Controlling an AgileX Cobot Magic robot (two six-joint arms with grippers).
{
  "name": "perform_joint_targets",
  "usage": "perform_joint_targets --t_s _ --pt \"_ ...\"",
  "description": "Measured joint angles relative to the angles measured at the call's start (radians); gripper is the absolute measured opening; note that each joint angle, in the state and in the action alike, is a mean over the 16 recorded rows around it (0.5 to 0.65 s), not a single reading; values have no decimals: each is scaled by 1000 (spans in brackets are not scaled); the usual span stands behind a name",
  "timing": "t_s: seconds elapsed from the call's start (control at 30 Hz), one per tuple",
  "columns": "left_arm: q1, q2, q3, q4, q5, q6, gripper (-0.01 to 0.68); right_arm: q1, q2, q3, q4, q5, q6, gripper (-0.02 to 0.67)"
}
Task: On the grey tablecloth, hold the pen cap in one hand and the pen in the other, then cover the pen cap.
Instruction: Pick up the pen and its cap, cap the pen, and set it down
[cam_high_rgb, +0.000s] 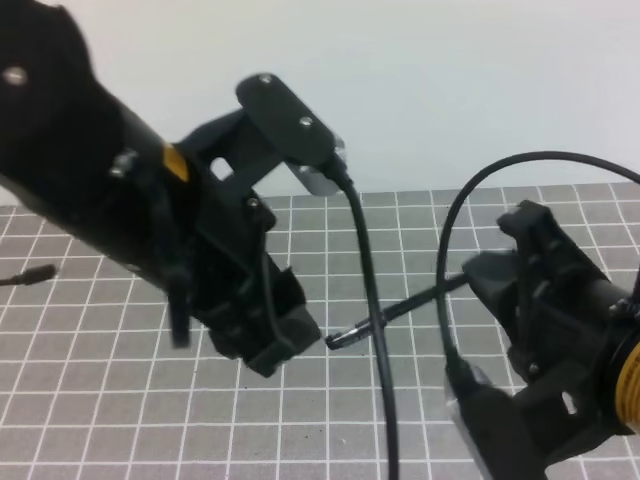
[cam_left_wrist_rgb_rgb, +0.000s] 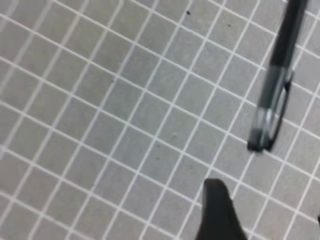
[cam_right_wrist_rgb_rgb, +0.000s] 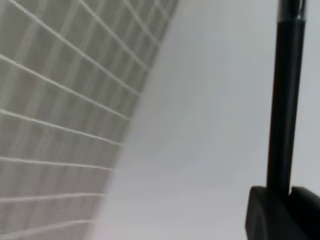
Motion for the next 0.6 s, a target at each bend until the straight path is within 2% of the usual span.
perform_joint_targets --t_s 0.17,0.47,0.6 --pt "0 -50 0 64 1 -48 336 -68 24 0 161 12 238 -4" --pt "0 -125 9 193 -13 -198 131 -172 71 0 371 -44 893 -4" --pt "0 -171 41 234 -66 -286 48 -187 97 -4 441 -70 1091 -4"
